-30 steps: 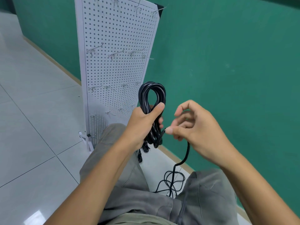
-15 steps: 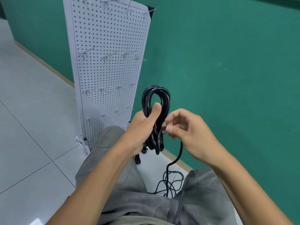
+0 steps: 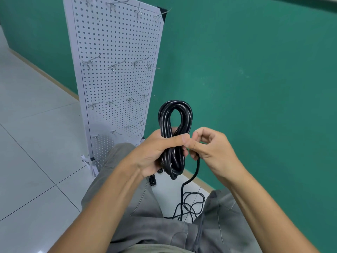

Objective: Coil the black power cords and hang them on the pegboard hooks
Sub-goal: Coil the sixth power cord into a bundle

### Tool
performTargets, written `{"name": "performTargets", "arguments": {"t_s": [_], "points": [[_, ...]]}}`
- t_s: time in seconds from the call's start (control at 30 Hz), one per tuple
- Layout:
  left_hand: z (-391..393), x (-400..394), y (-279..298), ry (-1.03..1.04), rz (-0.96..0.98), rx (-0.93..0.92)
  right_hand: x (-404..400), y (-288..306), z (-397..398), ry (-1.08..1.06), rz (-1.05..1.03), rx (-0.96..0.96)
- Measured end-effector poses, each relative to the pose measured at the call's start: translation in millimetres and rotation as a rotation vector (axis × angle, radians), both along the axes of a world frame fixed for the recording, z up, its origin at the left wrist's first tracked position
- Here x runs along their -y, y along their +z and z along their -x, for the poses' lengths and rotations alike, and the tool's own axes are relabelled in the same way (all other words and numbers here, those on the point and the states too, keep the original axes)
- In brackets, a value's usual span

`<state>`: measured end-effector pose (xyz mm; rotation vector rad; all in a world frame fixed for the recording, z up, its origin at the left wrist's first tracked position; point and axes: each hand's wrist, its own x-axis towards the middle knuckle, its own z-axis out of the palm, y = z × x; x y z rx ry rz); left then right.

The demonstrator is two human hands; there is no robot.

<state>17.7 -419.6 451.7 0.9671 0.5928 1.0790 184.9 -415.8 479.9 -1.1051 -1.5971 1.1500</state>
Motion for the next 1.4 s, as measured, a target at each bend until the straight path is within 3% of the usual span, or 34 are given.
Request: {"name": "performTargets", "arguments": {"t_s": [0.1,0.23,0.33,0.47,0.73,0.87,1.1,1.3,1.4], "points": [[-0.6,-1.0,-0.1,-0.039,0.075,0.106,1.0,-6.9,-6.9,0.143,0.078,-0.150],[6.9,-7.4,-1.7,-0.049,0.156,0.324,3.5,-26.8,-20.6,0.094,0.136,-0.166],[9.5,-8.5,-1.9,-0.022,0.110,0.218,5.8,-31.9,-25.7,-0.016,0.131,-0.179],[7.9,-8.1,-4.5,-0.021,0.039,-0.055,7.5,-15.6,-28.4,-0.101,0.060,-0.195],[-19.0,-2.1,-14.4,0.003,0.029,-0.253,9.4,16.9,-17.4,-0.187,-0.210,0.082],[-31.0,1.4,-18.0,0.007,-0.011,-0.297,8.4,22.6,-4.7,-0.225,-0.257,0.201],[-23.3,-1.6,-18.7,-0.025,-0.146,-0.342,1.7,14.3,13.5,-0.236,-0.201,0.047],[-21.4,-5.4,-21.7,0.033,-0.173,-0.282,-6.1,13.6,22.2,-0.190,-0.269,0.015],[-23.6,-7.0,-27.1,0.100,-0.125,-0.248,-14.2,17.0,20.8,-0.123,-0.203,0.004]]}}
